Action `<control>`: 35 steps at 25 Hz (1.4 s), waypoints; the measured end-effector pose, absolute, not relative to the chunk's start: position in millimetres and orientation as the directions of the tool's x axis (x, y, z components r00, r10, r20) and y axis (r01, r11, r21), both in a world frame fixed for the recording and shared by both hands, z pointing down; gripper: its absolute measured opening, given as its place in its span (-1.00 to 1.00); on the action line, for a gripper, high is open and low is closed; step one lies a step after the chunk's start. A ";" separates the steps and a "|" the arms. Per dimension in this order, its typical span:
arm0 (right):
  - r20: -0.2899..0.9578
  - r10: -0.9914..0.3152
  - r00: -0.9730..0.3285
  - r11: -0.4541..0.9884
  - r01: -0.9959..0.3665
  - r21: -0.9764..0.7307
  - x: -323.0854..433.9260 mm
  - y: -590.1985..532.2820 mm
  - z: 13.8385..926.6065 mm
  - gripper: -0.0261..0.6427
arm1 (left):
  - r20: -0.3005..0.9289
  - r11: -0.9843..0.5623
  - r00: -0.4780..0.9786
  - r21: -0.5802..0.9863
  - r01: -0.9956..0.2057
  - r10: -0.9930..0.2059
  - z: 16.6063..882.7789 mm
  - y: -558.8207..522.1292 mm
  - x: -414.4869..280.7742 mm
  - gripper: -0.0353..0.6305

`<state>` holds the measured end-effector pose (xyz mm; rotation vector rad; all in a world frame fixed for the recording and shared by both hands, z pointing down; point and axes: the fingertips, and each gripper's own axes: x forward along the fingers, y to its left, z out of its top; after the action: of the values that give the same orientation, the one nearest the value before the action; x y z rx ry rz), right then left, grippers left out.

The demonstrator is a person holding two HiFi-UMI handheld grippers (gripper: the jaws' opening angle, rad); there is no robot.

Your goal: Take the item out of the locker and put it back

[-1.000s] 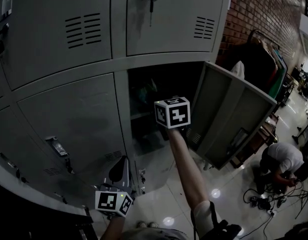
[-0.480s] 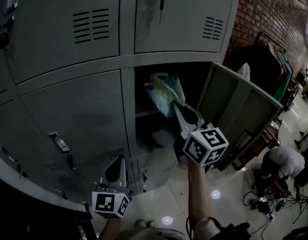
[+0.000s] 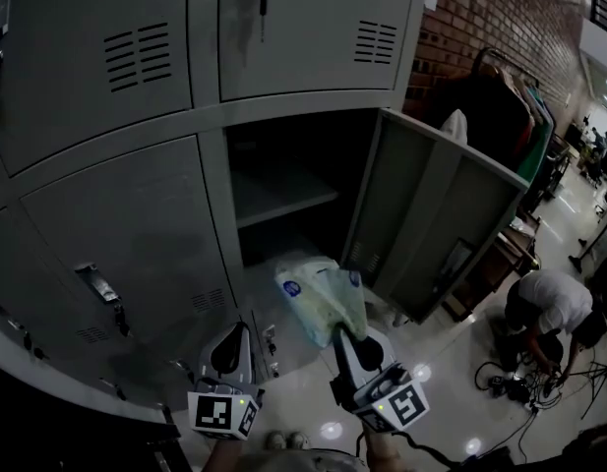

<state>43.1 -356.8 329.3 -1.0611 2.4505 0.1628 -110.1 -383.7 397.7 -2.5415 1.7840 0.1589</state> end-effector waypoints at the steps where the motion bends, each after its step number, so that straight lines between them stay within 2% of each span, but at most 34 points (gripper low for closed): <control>1: -0.443 -0.675 -0.590 0.685 -0.724 -0.080 45.7 -353.9 336.3 -0.87 | -0.103 -0.342 0.337 0.030 -0.939 -0.936 398.1 -381.9 -109.1 -0.88; 15: -0.431 -0.693 -0.578 0.672 -0.735 -0.094 46.9 -345.1 340.8 -0.87 | -0.144 -0.318 0.311 0.026 -0.948 -0.939 385.0 -371.8 -120.4 -0.88; 20: -0.472 -0.656 -0.589 0.691 -0.720 -0.061 39.8 -340.3 292.1 -0.87 | -0.144 -0.326 0.319 0.030 -0.945 -0.937 384.0 -375.3 -120.0 -0.88; 23: -0.439 -0.673 -0.595 0.655 -0.756 0.020 37.9 -367.8 257.8 -0.86 | -0.149 -0.331 0.322 0.038 -0.943 -0.935 382.8 -378.1 -119.5 -0.88; 35: -0.176 -0.771 -0.612 0.623 -0.782 -0.012 -14.4 -555.1 213.1 -0.86 | -0.148 -0.326 0.319 0.019 -0.945 -0.936 364.4 -405.0 -126.7 -0.88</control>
<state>-14.4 -555.1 213.1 -1.2930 2.6801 0.0982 -126.7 -405.0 364.4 -2.4932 1.7810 0.2028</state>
